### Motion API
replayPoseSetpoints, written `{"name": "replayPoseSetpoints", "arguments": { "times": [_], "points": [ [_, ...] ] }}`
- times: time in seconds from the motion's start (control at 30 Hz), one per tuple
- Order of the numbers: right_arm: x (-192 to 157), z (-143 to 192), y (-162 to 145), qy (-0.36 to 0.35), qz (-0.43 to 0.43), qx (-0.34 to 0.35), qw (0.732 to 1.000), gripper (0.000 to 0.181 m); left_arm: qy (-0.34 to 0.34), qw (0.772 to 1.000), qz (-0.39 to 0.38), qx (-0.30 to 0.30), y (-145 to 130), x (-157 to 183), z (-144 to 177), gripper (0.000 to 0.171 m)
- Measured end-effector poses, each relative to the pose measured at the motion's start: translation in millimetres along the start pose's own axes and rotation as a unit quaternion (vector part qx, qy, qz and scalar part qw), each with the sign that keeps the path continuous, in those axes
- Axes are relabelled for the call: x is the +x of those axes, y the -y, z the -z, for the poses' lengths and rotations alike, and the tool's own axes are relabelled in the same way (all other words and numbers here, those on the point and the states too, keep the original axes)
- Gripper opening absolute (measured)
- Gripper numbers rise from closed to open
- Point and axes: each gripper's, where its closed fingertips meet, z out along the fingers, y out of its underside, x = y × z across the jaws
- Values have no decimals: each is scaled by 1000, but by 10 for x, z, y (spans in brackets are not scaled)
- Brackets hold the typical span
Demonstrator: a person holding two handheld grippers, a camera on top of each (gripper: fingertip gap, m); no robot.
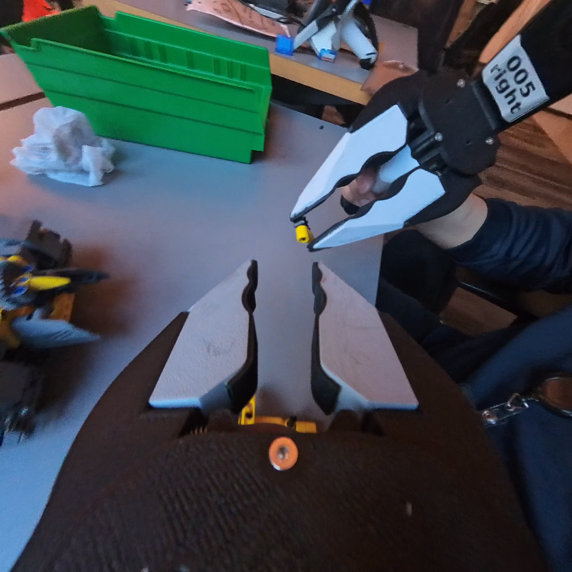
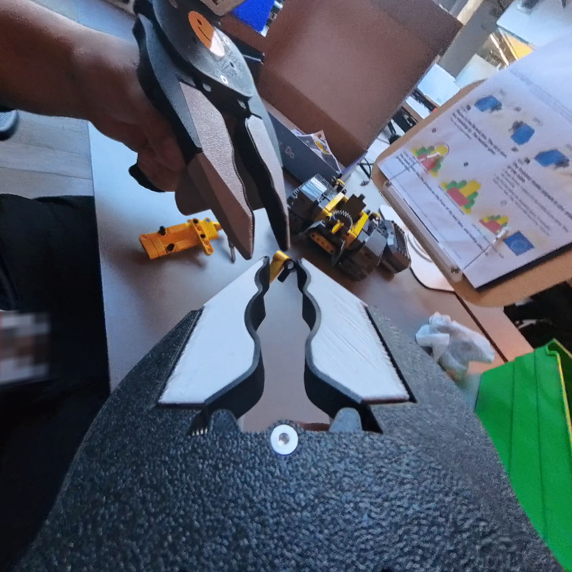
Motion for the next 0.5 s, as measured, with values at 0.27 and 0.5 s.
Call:
{"name": "replayPoseSetpoints", "arguments": {
  "times": [0.27, 0.5],
  "points": [
    [-236, -467, 578, 79, 55, 81, 992, 15, 96, 995, 19, 21, -195, -100, 705, 32],
    [-544, -901, 820, 123, 95, 113, 981, 15, 145, 986, 64, 47, -380, -195, 1310, 30]
  ]
}}
